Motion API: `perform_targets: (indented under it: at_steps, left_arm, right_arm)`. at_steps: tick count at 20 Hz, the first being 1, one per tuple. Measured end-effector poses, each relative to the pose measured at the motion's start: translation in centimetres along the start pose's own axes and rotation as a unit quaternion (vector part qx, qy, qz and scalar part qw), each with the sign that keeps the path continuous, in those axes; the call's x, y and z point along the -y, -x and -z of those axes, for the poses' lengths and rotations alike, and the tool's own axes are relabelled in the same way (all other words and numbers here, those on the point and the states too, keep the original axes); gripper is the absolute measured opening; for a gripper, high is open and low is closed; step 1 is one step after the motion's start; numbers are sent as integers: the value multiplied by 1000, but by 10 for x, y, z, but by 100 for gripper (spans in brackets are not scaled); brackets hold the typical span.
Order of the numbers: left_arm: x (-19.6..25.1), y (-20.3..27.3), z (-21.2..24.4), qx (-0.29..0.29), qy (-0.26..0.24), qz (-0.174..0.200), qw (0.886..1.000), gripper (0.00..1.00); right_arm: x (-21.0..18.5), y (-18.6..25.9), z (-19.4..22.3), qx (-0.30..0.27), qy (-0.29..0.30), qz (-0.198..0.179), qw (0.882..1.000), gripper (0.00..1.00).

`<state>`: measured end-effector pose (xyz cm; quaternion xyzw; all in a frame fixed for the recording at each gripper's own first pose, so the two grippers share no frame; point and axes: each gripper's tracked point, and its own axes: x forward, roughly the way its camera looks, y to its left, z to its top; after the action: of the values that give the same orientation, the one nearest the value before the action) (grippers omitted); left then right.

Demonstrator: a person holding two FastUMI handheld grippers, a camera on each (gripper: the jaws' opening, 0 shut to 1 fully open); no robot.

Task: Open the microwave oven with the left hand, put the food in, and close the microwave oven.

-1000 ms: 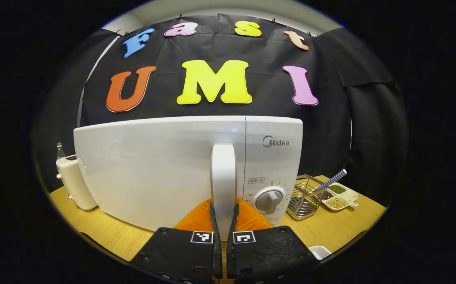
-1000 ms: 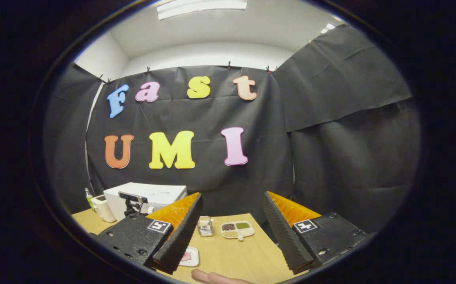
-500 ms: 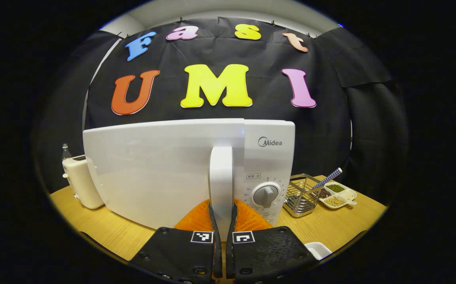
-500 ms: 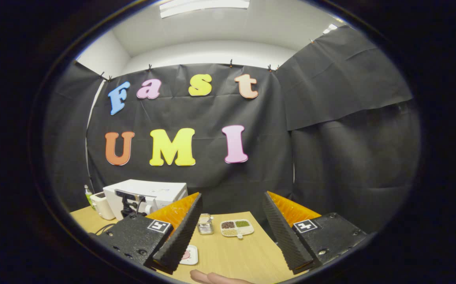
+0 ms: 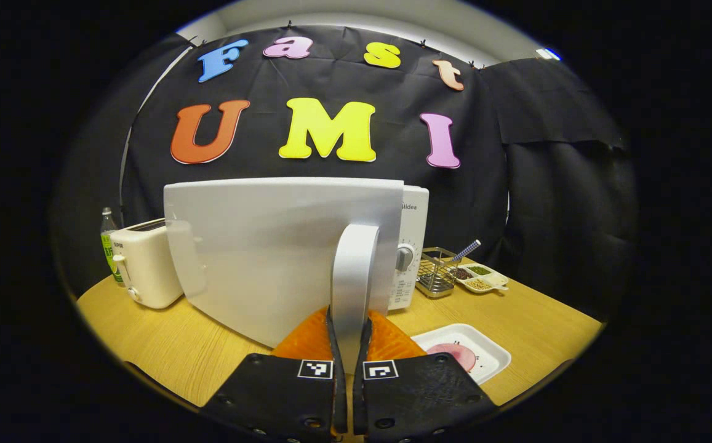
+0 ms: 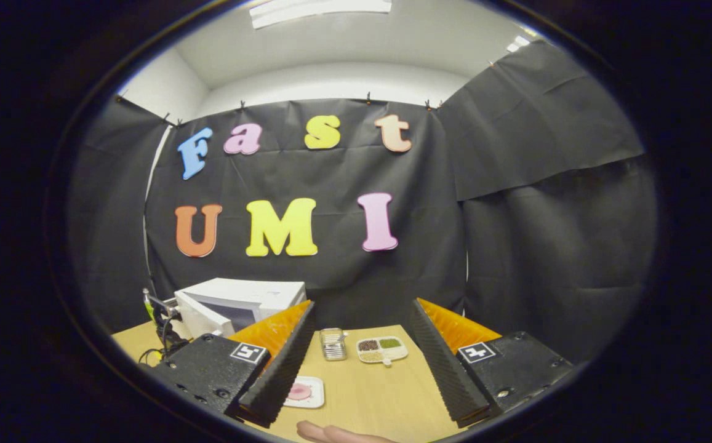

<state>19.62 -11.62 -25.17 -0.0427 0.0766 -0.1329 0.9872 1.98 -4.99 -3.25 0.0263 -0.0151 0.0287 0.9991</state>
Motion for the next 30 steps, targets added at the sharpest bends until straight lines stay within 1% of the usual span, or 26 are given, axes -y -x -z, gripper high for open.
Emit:
perform_targets:
  at_steps: [1,2,3,4,7,9,10,12,13,14,15,16,17,18,19,20,21,22,24,25,26,27,28,30]
  left_arm:
    - [-5,9,2,-3,-4,0,1000,4]
    - [-11,19,2,5,-2,-2,1000,4]
    - [-15,27,6,0,4,-7,1000,4]
    - [-21,36,6,1,1,-11,1000,3]
    - [-44,65,10,0,-4,-28,1000,4]
    - [-63,83,17,-5,-3,-47,999,3]
    - [-73,97,21,-10,2,-58,998,18]
    - [-101,123,30,-18,8,-89,996,24]
    - [-117,136,36,-27,13,-104,994,42]
    - [-128,147,42,-35,21,-116,992,58]
    - [-141,156,40,-33,22,-129,991,65]
    - [-154,172,40,-29,25,-146,989,94]
    - [-164,184,36,-26,31,-157,987,85]
    - [-170,193,32,-21,39,-166,985,96]
    - [-175,203,25,-14,45,-173,984,95]
    - [-177,212,20,-8,47,-176,983,95]
    - [-180,220,12,-2,42,-184,982,95]
    - [-185,229,6,8,31,-195,980,95]
    - [-187,246,-11,25,26,-204,978,95]
    - [-184,250,-21,32,30,-201,979,95]
    - [-178,256,-30,35,32,-197,979,95]
    - [-173,258,-40,38,29,-193,980,95]
    - [-168,259,-50,41,21,-188,981,95]
    - [-165,268,-76,60,13,-198,978,95]
  right_arm:
    - [-5,4,-2,2,6,-3,1000,91]
    - [-11,8,-4,5,9,-6,1000,91]
    - [-16,10,-6,8,8,-9,1000,91]
    - [-20,13,-6,8,9,-11,1000,98]
    - [-32,21,-2,2,11,-19,1000,98]
    - [-37,23,1,-5,11,-21,1000,98]
    - [-40,25,4,-12,9,-24,1000,98]
    - [-52,28,6,-20,-1,-40,999,98]
    - [-54,29,7,-23,-3,-44,999,98]
    - [-54,29,10,-24,-2,-45,999,98]
    - [-55,29,13,-26,1,-46,999,91]
    - [-57,28,15,-28,5,-46,999,91]
    - [-58,27,19,-32,8,-47,998,98]
    - [-60,25,24,-38,12,-48,998,98]
    - [-62,23,27,-46,16,-50,998,98]
    - [-64,21,31,-52,19,-51,997,91]
    - [-65,17,32,-58,23,-51,997,92]
    - [-66,13,32,-62,23,-52,996,98]
    - [-70,4,34,-74,26,-57,995,98]
    - [-72,-2,34,-81,30,-59,994,98]
    - [-72,-9,34,-87,34,-59,994,92]
    - [-73,-15,33,-90,41,-59,993,98]
    - [-75,-23,35,-95,51,-62,992,98]
    - [-78,-44,42,-113,70,-64,989,98]
